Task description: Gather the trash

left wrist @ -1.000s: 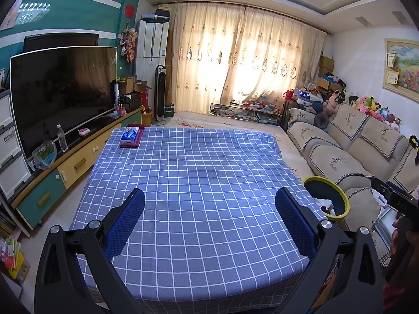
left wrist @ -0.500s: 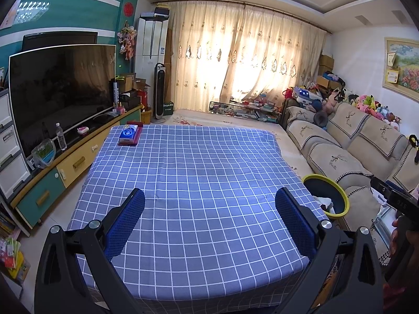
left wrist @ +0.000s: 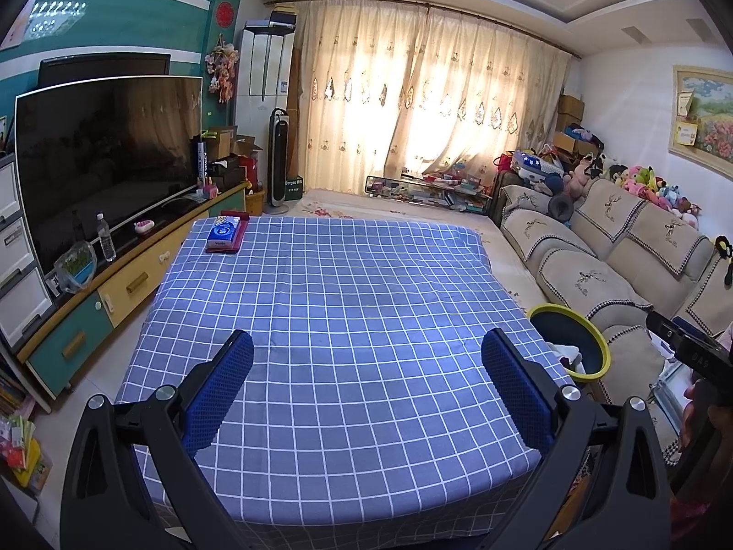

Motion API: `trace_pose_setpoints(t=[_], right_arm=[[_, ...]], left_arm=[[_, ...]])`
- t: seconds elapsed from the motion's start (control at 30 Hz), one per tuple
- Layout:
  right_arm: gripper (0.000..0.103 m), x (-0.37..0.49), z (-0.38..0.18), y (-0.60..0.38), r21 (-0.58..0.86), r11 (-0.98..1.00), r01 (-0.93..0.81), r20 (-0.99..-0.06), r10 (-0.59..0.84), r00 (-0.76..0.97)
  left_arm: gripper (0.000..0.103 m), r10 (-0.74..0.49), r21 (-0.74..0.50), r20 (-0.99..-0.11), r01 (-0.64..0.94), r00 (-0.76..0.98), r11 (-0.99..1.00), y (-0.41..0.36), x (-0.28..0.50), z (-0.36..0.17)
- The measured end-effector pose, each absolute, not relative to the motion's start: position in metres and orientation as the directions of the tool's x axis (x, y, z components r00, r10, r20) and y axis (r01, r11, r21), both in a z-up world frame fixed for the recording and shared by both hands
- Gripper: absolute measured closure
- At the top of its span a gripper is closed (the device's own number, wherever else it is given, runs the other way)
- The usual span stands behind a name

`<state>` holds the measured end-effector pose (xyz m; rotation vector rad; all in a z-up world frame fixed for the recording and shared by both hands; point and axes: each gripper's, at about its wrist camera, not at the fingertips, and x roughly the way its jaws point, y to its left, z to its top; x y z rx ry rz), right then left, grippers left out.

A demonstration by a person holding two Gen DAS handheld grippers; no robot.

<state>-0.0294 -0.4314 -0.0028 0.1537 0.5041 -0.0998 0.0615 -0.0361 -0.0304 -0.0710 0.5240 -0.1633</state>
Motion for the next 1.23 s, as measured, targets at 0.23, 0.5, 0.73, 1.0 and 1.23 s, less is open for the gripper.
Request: trace_pose_setpoints(t=[0.23,0.5,0.73,1.0,1.23], right_arm=[[0.007,-0.029,-0.004,-0.432,0.122,0.984,0.133,-0.488,-0.057,0.871],[0.007,-0.028,-0.006,-0.432,0.121,0.984,0.132,-0.492,-0.056,0.869],[0.007,-0.022,-0.013,-0.430,0.111,0.986,0.126,-0.508,-0.052,0.860],[0.007,0.011,-0.019,-0.419,0.071,0.992,0.104,-0.541,-0.049,0.840],[0.007,0.099,-0.022,-0.387,0.045,0.999,-0.005,-0.584,0.030,0.811]], left_arm=[[0.005,-0.179,-0.115,-0.500,0.140,0.848,0.984,-0.036,0.063,-0.034],[0.005,-0.181,-0.121,-0.506,0.138,0.844,0.983,-0.036,0.065,-0.036],[0.005,-0.192,-0.137,-0.504,0.142,0.842,0.980,-0.037,0.073,-0.042],[0.005,-0.155,-0.106,-0.563,0.115,0.812,0.988,-0.035,0.111,-0.059],[0.005,-0.093,-0.067,-0.643,0.064,0.760,0.996,-0.021,0.199,-0.091]])
